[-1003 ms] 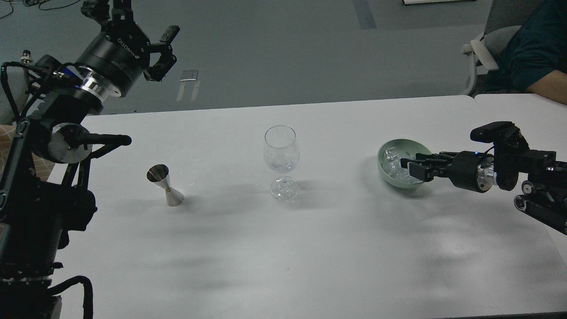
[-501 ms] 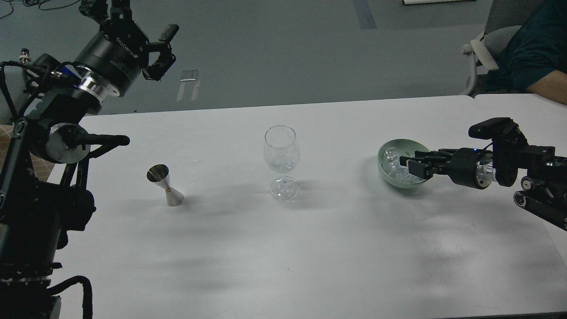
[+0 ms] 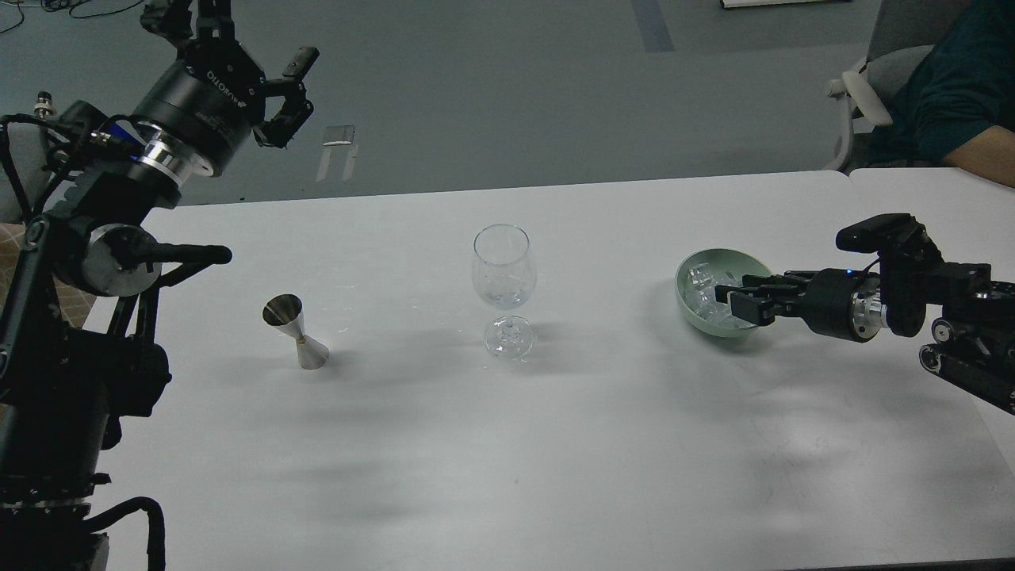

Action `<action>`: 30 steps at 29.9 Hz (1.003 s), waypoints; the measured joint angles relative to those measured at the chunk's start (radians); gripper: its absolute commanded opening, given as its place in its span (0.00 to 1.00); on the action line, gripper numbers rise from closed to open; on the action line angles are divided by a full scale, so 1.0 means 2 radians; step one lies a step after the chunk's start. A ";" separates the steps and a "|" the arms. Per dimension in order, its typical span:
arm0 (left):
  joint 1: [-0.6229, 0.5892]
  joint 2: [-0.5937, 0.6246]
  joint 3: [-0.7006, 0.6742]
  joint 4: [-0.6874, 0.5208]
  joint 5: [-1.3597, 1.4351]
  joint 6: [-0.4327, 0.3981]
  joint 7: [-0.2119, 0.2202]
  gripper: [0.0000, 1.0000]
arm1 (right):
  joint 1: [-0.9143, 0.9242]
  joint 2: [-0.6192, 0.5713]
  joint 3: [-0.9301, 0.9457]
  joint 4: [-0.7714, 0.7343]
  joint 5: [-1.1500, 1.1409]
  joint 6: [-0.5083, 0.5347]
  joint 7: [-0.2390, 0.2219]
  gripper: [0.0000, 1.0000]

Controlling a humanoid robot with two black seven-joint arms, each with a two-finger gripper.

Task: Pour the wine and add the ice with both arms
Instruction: 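Close the right gripper on ice cubes in the bowl, then lift the held ice out of the bowl with the right gripper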

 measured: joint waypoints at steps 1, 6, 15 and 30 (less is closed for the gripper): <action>0.000 0.000 0.000 0.000 0.000 0.000 0.000 0.98 | 0.000 0.000 0.000 0.000 0.000 0.000 0.000 0.53; 0.001 0.000 0.000 0.000 0.000 0.000 -0.001 0.98 | 0.002 0.000 -0.002 -0.002 0.000 0.000 0.000 0.53; 0.001 0.000 0.000 0.000 0.000 0.000 -0.002 0.98 | 0.006 0.009 -0.008 -0.011 0.000 0.001 0.000 0.53; 0.001 0.002 -0.001 0.000 0.000 0.000 -0.002 0.98 | 0.009 0.021 -0.013 -0.022 0.000 0.001 0.000 0.53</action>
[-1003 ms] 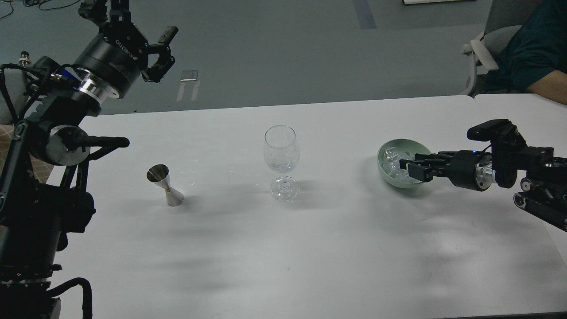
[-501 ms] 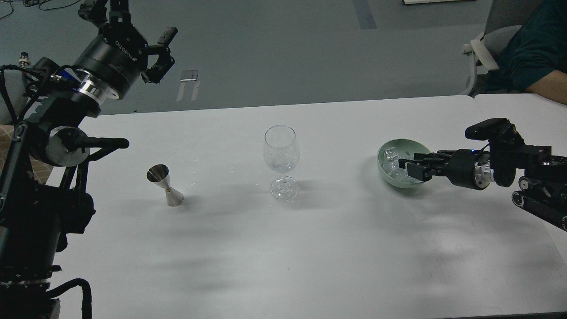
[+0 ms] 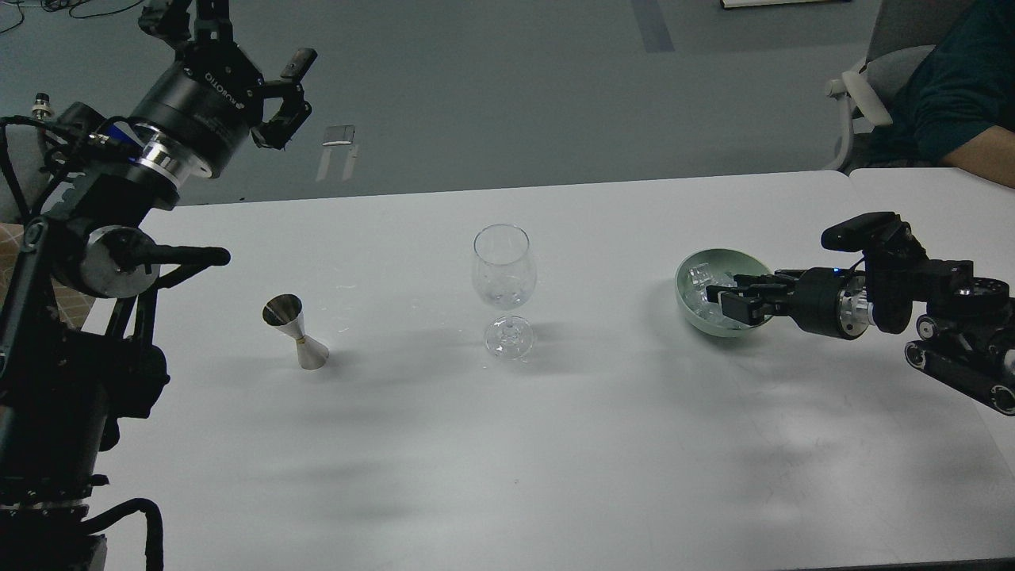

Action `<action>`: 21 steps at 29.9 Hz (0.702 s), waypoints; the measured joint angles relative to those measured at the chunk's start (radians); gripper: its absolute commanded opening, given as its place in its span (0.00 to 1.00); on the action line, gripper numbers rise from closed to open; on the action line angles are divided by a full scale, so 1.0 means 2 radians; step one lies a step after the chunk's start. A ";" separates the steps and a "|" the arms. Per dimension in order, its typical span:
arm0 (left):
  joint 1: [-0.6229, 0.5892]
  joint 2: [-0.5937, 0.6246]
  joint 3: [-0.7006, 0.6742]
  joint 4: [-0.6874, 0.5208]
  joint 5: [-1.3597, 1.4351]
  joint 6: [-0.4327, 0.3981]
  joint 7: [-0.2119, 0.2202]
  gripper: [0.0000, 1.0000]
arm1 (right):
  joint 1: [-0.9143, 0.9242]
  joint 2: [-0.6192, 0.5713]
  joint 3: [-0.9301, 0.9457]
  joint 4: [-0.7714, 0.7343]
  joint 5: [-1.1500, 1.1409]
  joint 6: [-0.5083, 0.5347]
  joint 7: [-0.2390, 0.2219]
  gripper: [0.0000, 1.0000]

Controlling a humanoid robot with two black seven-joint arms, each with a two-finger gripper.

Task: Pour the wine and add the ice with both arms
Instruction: 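Lift the held ice out of the bowl with the right gripper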

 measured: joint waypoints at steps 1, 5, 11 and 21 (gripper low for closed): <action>0.000 0.000 0.000 0.000 0.000 0.000 0.000 0.98 | 0.000 0.000 0.000 0.000 0.000 0.000 0.000 0.53; 0.000 0.000 0.000 0.000 -0.001 0.000 0.000 0.98 | 0.000 0.000 0.000 -0.001 0.000 0.000 0.000 0.53; 0.002 0.000 0.000 -0.001 -0.006 0.000 0.000 0.98 | 0.000 0.001 0.000 -0.001 0.000 0.002 0.000 0.53; 0.003 -0.001 0.000 -0.002 -0.007 0.000 0.000 0.98 | 0.006 0.002 -0.014 -0.001 -0.002 0.007 0.001 0.42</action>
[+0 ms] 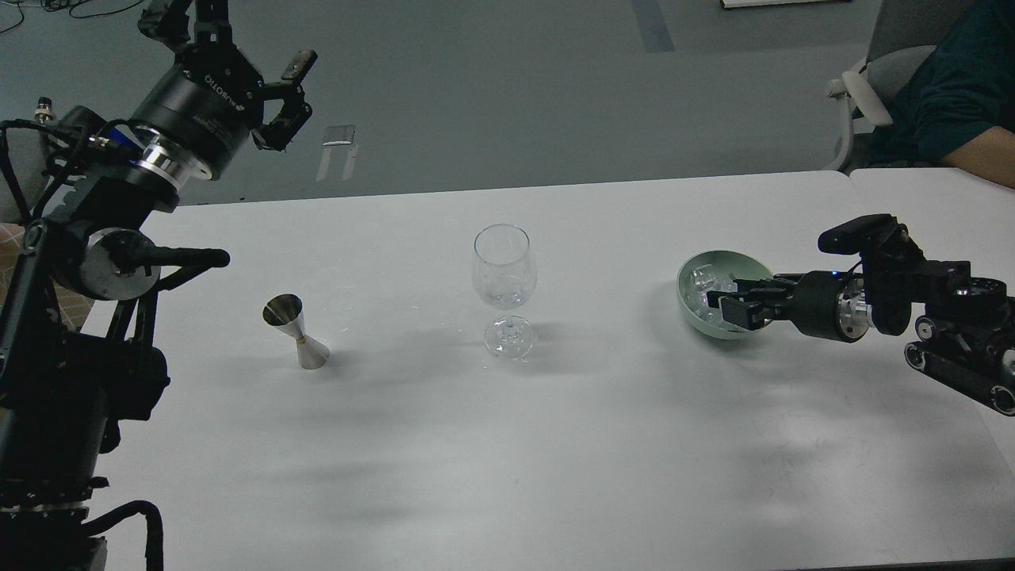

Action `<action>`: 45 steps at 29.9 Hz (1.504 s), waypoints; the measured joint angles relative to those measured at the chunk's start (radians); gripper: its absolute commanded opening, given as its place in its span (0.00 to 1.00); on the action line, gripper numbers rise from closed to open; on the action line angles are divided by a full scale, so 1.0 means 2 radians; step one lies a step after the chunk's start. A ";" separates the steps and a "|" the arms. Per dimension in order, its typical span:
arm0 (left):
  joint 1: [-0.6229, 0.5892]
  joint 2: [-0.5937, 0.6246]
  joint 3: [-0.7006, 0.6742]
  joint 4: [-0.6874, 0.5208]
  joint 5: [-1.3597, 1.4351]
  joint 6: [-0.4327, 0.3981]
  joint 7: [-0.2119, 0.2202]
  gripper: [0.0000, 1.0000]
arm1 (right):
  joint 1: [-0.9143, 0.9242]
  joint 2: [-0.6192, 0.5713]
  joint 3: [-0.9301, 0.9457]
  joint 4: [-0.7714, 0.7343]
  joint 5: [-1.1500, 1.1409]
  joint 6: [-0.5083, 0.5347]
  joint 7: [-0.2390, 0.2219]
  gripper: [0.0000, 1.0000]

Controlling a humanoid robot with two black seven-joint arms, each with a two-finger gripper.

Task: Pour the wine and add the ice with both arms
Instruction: 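Lift the held ice out of the bowl with the right gripper, then move the right gripper with ice over the wine glass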

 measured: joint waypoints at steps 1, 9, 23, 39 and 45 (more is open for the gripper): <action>0.000 0.000 0.000 -0.001 0.000 0.000 0.000 0.98 | 0.003 0.001 -0.006 0.000 0.000 0.000 0.000 0.41; 0.008 0.000 -0.005 -0.005 0.000 0.000 -0.001 0.98 | 0.013 0.004 -0.017 0.000 0.001 0.000 0.000 0.35; 0.010 0.000 -0.007 -0.006 -0.004 0.000 -0.001 0.98 | 0.024 -0.001 -0.017 0.005 0.001 0.000 0.000 0.09; 0.010 -0.002 -0.005 -0.006 -0.004 0.001 0.001 0.98 | 0.160 -0.168 -0.016 0.221 0.008 0.026 0.001 0.09; 0.010 -0.002 -0.004 -0.006 -0.004 0.002 0.003 0.98 | 0.247 -0.180 -0.020 0.278 0.008 0.064 0.002 0.09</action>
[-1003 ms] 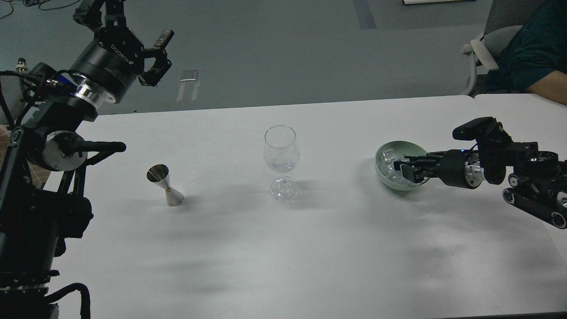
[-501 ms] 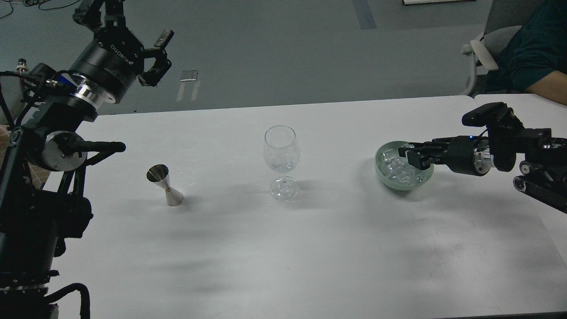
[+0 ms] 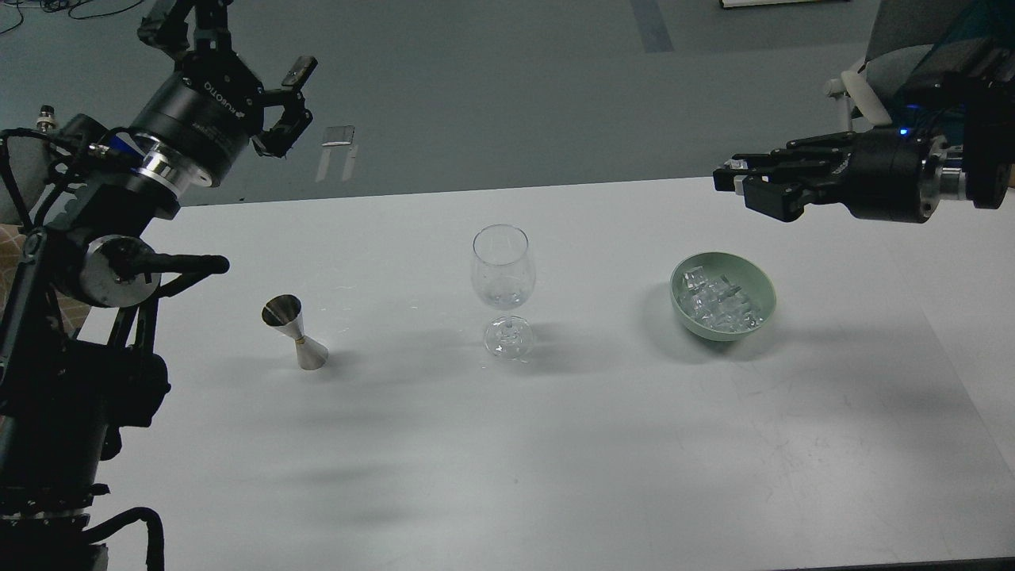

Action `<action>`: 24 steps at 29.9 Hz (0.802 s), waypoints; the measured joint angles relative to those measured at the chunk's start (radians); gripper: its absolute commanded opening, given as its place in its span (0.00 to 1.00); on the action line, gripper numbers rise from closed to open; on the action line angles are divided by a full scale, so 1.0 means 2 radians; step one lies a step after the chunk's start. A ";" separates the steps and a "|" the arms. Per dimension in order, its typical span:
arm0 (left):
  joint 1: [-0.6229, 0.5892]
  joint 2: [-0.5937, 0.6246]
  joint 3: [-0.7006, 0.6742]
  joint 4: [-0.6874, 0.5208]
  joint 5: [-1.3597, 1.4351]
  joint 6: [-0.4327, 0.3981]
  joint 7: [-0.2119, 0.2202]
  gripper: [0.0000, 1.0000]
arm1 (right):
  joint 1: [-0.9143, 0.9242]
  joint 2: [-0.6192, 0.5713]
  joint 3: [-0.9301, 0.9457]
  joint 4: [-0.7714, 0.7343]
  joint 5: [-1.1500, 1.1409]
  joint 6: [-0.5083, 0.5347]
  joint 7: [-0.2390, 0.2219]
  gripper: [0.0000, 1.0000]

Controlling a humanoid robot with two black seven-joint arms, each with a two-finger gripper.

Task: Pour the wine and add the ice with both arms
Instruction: 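Move the right gripper with ice over the wine glass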

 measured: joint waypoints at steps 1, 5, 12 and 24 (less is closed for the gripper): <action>0.000 0.000 0.000 0.000 0.000 0.000 0.000 0.98 | 0.017 0.010 -0.003 0.002 0.000 0.007 0.000 0.09; -0.001 0.000 0.001 0.000 0.000 -0.001 0.001 0.98 | 0.080 0.054 -0.034 0.001 0.006 0.019 0.002 0.09; -0.001 -0.001 0.004 0.000 0.000 0.000 0.001 0.98 | 0.177 0.169 -0.134 -0.028 0.058 0.021 0.005 0.09; -0.001 -0.002 0.006 0.000 0.000 0.000 0.002 0.98 | 0.182 0.320 -0.187 -0.152 0.080 0.030 0.010 0.10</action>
